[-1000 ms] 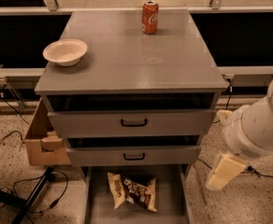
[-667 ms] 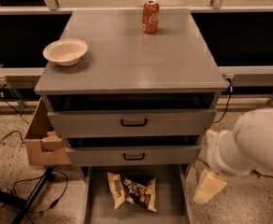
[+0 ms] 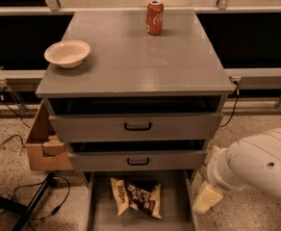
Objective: Pick brown chip bag from bottom drawer and place on counter
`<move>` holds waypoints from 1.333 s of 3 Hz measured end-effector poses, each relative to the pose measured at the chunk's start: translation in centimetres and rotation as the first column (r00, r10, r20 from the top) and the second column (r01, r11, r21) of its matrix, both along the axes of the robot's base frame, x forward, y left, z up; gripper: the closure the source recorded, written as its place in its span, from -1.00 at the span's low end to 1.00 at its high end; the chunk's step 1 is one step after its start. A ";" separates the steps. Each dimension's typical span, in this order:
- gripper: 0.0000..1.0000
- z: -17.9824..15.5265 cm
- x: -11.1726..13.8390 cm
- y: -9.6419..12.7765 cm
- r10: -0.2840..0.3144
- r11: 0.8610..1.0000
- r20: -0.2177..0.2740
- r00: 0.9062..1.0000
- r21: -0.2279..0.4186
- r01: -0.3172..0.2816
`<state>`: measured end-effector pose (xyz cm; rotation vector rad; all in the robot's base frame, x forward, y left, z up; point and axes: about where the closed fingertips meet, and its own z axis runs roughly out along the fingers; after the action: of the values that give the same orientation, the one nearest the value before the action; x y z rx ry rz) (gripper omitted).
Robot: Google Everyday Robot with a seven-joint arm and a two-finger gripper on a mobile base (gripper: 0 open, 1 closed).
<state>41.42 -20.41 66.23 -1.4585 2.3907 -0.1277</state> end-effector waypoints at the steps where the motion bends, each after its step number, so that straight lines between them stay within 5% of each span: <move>1: -1.00 0.1 0.0 0.0 -0.001 1.000 -0.001 1.000 0.001 0.001; 2: -1.00 -2.4 -0.1 0.5 -0.002 1.000 -0.006 1.000 0.030 0.002; 4: -1.00 -16.8 0.3 1.9 0.055 0.984 -0.004 0.998 0.169 -0.054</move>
Offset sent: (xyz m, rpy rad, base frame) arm -0.0022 0.0193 -0.1071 0.1293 0.0282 -0.0083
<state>41.68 -18.47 49.44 -1.4461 2.3026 0.0928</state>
